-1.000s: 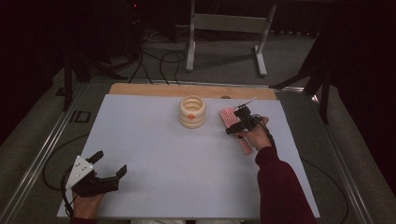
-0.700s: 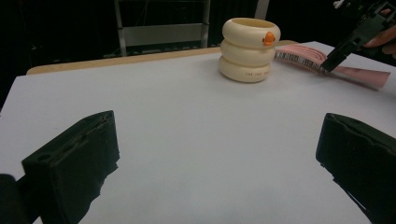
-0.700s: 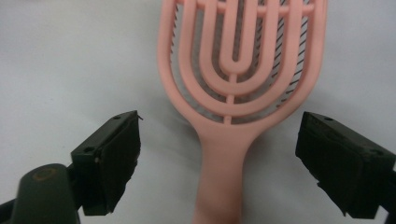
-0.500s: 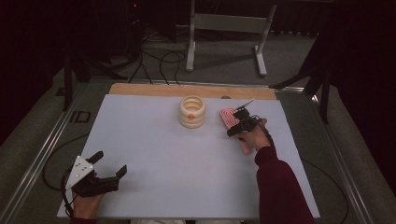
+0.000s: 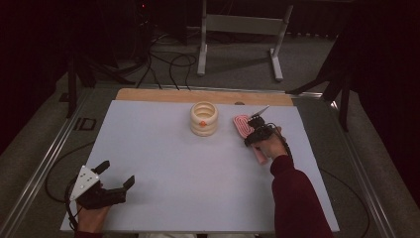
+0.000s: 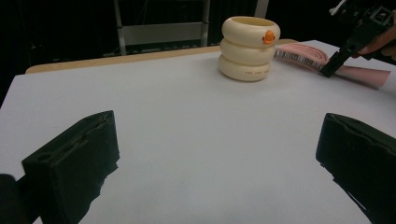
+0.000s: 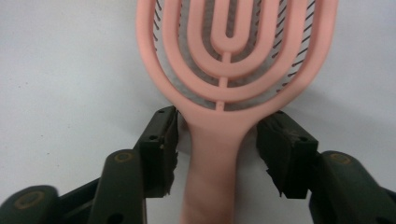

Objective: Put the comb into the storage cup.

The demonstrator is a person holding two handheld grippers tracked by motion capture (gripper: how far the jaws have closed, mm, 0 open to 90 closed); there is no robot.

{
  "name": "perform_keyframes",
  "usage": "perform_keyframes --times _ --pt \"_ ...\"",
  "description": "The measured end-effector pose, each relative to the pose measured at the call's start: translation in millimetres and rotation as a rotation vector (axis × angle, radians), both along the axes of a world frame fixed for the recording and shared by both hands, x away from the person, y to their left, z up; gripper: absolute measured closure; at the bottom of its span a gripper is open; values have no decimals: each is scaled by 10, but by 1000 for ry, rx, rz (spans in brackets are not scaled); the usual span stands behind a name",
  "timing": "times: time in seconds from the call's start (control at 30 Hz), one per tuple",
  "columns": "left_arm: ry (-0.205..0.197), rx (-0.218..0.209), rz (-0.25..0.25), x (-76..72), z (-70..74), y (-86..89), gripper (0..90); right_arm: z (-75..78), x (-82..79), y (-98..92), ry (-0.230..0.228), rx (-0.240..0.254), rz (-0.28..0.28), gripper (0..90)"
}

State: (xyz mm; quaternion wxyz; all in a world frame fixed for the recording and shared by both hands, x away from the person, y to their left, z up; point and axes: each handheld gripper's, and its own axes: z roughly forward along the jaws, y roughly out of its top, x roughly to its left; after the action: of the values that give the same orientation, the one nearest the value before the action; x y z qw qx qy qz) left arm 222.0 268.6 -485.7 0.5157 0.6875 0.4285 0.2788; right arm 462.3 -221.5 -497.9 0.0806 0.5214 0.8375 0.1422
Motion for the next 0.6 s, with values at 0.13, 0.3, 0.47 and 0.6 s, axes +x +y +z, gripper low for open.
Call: perform_keyframes --times 0.13,0.3,0.47,0.6 --pt "2 0 1 2 -2 -6 0 7 -7 3 2 -10 7 571" --pt "7 4 1 8 -9 -9 0 13 -7 -11 10 -10 13 631" --pt "8 5 2 9 -10 -9 0 18 -13 -21 15 -10 13 669" --pt "10 3 5 10 -13 -8 0 18 -20 -31 12 -7 14 689"
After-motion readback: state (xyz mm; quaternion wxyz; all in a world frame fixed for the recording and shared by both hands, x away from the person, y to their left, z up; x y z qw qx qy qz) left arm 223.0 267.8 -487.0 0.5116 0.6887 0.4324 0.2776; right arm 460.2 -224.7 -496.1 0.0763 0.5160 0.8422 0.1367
